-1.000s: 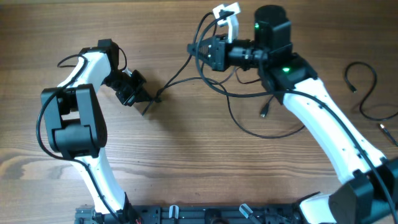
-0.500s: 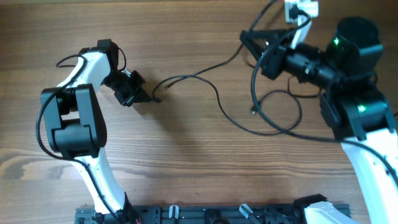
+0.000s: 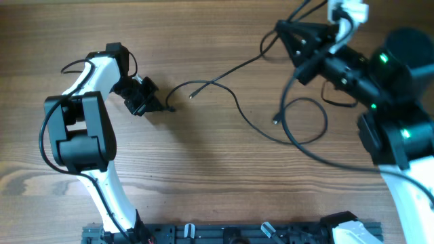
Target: Untangle cables
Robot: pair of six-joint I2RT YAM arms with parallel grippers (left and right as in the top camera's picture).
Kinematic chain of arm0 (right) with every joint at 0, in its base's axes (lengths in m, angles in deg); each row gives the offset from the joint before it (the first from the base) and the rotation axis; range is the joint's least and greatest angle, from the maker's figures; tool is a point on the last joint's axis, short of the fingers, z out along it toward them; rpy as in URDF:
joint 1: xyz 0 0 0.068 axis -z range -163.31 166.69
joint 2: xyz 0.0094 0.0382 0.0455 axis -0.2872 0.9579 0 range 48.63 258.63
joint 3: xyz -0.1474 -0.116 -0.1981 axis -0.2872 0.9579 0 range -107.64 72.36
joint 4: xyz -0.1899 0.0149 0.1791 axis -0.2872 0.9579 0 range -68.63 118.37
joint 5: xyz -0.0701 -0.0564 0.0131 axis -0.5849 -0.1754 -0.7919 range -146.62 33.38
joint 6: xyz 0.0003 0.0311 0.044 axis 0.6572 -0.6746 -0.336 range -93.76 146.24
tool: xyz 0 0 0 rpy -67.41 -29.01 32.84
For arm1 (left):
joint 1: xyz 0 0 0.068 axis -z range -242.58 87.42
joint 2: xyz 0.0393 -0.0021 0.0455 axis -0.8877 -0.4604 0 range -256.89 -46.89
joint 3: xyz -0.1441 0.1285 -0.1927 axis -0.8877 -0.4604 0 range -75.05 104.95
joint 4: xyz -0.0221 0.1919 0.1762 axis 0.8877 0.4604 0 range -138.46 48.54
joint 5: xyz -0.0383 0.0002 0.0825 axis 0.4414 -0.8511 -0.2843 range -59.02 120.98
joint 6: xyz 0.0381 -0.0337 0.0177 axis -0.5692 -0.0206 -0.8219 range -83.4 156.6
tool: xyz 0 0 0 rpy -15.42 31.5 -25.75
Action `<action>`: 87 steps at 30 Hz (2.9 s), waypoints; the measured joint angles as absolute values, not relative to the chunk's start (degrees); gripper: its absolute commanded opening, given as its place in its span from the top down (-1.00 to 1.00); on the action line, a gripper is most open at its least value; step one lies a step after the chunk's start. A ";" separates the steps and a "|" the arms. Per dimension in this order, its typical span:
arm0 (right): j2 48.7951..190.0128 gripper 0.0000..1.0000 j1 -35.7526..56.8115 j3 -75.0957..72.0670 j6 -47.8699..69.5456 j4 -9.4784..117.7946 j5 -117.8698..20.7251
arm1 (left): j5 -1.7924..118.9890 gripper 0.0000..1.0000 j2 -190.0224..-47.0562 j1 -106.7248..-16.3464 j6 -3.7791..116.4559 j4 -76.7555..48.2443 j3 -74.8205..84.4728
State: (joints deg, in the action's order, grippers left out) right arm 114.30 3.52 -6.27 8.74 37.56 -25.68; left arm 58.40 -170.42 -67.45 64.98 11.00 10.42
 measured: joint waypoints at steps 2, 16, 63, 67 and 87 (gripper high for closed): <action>110.89 0.91 3.50 -6.27 9.99 37.60 -29.09 | 58.36 0.92 -170.42 -67.45 65.00 11.00 10.42; 102.43 0.91 3.50 -6.27 21.85 50.26 -53.72 | 58.23 0.92 -170.42 -67.45 65.00 11.00 10.42; 135.96 0.87 44.77 -6.27 15.86 54.85 -49.09 | 57.70 0.86 -170.42 -67.49 64.98 10.41 10.42; 139.30 0.80 49.27 -6.27 12.17 54.56 -41.76 | 57.44 0.85 -170.42 -67.49 65.00 10.30 10.42; 150.80 -0.86 52.00 -6.27 9.57 56.64 -35.05 | 55.84 0.85 -170.42 -66.92 65.00 9.12 10.42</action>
State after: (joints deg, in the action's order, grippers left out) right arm 150.80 52.00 -6.27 9.57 56.64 -35.05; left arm 55.84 -170.42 -66.92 65.00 9.12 10.42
